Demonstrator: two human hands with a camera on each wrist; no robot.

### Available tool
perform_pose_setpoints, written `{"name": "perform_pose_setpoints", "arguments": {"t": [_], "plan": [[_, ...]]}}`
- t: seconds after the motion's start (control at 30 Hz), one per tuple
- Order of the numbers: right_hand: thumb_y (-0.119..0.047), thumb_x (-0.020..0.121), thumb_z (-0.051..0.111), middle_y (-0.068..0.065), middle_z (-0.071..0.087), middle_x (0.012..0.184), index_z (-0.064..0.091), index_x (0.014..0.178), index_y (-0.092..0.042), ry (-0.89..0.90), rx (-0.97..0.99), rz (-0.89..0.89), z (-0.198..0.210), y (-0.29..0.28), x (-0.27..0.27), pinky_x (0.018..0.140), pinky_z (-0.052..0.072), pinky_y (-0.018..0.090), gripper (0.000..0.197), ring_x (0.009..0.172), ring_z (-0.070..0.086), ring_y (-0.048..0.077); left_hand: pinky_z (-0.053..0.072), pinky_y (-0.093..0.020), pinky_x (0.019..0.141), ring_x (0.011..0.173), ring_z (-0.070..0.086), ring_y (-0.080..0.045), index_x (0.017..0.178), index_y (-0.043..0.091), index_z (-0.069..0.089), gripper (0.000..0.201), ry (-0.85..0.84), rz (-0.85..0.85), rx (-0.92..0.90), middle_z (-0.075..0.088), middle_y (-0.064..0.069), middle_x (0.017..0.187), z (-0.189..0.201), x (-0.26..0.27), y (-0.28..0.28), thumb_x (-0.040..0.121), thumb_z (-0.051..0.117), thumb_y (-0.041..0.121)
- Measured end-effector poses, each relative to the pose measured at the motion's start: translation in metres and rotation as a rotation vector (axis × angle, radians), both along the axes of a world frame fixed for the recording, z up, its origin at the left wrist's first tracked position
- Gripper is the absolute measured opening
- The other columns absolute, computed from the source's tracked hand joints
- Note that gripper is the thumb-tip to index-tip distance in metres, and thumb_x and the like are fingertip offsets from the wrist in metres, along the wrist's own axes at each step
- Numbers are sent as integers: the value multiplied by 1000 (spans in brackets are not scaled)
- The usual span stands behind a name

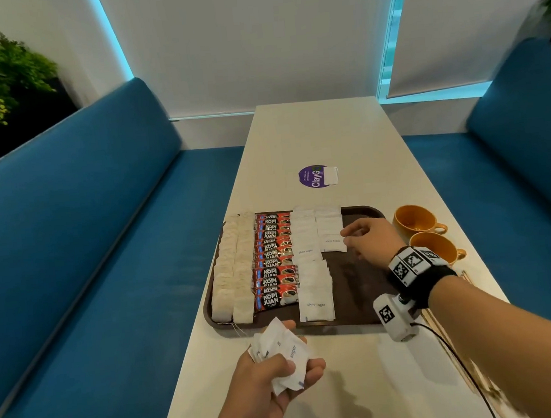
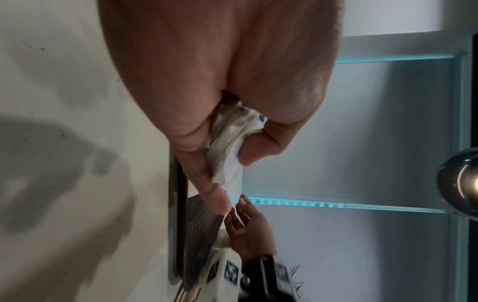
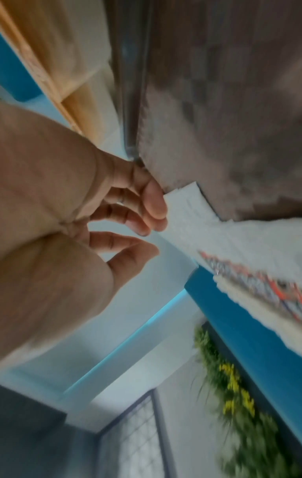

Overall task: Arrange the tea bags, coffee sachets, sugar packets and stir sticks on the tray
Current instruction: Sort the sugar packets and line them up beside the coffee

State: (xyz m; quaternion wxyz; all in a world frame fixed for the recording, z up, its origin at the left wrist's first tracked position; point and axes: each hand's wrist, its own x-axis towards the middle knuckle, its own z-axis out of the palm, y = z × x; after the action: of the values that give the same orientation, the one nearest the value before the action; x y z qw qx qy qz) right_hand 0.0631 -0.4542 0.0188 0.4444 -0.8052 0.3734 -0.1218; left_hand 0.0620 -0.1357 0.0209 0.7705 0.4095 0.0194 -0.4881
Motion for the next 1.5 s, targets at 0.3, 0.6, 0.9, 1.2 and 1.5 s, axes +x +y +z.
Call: {"name": "perform_pose_setpoints", "arguments": {"t": [0.3, 0.6, 0.9, 1.2, 1.5], "plan": [[-26, 94, 72, -1, 73, 91, 75, 99, -29, -166, 148, 344, 75, 117, -112, 73, 61, 27, 7, 80, 71, 17, 63, -50, 70, 102, 67, -56, 123, -3, 63, 40, -201, -120, 13, 69, -33, 115, 34, -28, 17, 84, 73, -5], [-23, 86, 80, 7, 75, 90, 75, 104, -17, -318, 284, 333, 67, 176, -174, 70, 63, 36, 20, 76, 70, 28, 57, -35, 62, 87, 72, -35, 125, 13, 68, 36, -403, -128, 115, 74, -22, 108, 50, -55, 20, 90, 70, 15], [-3, 90, 73, 12, 75, 88, 64, 102, -5, -430, 376, 231, 63, 189, -196, 70, 63, 37, 16, 78, 72, 32, 47, -28, 47, 68, 61, -30, 113, 10, 71, 29, -368, -149, 108, 71, -21, 98, 55, -73, 21, 90, 74, 26], [-2, 89, 74, 6, 78, 96, 79, 105, -14, -399, 371, 291, 67, 184, -207, 75, 62, 32, 20, 82, 74, 29, 54, -31, 51, 69, 69, -34, 117, 10, 65, 23, -438, -44, 120, 75, -24, 100, 56, -74, 23, 95, 65, 17], [-2, 83, 80, -1, 80, 91, 77, 110, -21, -447, 324, 181, 66, 181, -212, 73, 58, 21, 33, 82, 75, 22, 52, -29, 57, 70, 63, -25, 116, 7, 72, 34, -436, -112, 103, 71, -16, 95, 46, -78, 22, 83, 78, 9]]}}
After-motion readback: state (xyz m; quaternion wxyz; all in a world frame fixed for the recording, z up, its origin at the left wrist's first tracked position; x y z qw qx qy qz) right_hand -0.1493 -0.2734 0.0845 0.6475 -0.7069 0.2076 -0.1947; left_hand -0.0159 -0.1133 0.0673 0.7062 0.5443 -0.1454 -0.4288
